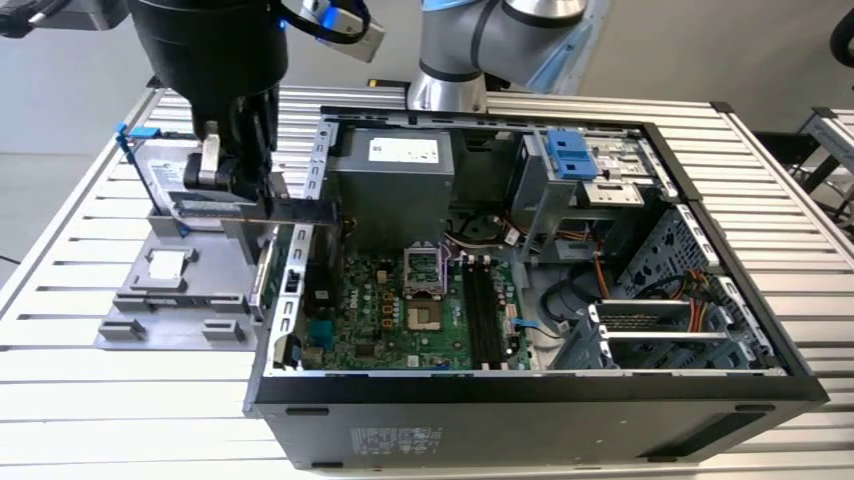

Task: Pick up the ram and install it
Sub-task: 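Pick up the ram and move it above insertion slot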

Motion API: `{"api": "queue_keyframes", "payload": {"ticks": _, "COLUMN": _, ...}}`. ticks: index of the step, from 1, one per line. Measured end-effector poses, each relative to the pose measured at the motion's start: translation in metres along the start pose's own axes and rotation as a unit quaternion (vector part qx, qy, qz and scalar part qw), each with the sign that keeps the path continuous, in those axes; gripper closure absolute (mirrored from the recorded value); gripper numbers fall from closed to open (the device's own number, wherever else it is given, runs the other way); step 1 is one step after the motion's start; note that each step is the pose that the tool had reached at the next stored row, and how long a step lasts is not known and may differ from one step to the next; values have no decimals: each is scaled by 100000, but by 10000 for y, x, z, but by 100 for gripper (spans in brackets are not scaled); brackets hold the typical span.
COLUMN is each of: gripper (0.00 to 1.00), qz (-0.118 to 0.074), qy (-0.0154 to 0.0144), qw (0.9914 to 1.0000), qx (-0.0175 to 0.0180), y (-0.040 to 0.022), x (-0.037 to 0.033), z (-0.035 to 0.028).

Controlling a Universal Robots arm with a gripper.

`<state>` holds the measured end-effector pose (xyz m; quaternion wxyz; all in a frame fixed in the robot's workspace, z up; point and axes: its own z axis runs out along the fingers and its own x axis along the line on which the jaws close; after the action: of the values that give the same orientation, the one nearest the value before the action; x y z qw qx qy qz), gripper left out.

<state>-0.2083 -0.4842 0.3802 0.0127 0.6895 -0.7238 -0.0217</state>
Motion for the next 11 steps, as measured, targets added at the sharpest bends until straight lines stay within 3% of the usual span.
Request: {"api": "queue_keyframes", "payload": {"ticks": 11, "gripper": 100, "qz": 8, "qy": 9, "qw": 100000, "qx": -197, "y": -331, "x": -16, "z": -16}}
